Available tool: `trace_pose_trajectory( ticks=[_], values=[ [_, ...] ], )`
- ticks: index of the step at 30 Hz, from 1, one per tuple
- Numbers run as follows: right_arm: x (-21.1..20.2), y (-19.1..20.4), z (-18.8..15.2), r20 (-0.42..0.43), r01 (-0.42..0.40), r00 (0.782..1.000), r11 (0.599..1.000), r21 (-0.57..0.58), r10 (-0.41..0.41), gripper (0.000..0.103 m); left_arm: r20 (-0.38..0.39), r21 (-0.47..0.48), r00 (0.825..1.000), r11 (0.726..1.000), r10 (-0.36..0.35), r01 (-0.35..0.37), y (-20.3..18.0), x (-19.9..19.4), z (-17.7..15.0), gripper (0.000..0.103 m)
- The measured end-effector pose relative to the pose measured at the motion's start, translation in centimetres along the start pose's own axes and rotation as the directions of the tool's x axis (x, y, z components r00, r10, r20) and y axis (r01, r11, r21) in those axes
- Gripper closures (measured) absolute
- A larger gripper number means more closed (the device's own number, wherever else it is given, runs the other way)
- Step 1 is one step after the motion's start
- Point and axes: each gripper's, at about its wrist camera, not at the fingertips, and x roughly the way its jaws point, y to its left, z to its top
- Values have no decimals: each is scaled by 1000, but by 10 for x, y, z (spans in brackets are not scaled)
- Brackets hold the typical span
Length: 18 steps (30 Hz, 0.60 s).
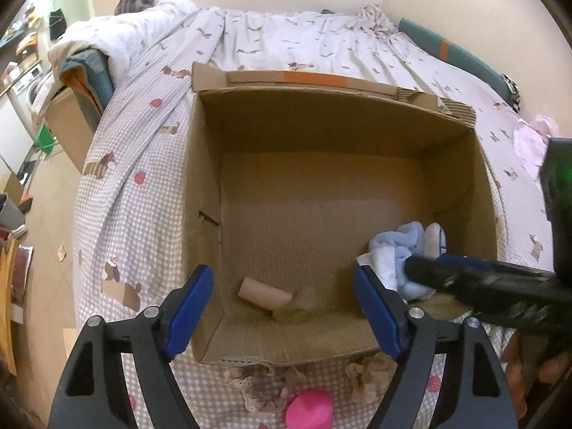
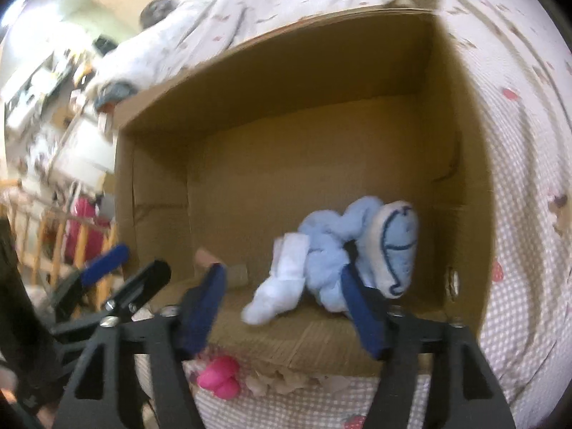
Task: Organize soft objects
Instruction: 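Carry the white sock into the box and open the right gripper, then withdraw both grippers from the box back toward the remaining items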
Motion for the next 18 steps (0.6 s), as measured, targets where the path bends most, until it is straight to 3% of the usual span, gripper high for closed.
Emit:
trace_pose_trajectory(
  ticks=[5,11,18],
  values=[
    [-4,-3,2,20,21,1000,1000,9,-22,7,10,-20,1000,1000,5,-5,5,-3,3,24],
    [-15,5,3,81,57,995,998,-38,-53,0,29,4,1000,1000,-2,2,0,-10,5,24],
    [-34,-2,2,151,41,988,999,-2,-40,0,57,-34,998,999,11,-9,7,-21,5,24]
  ],
)
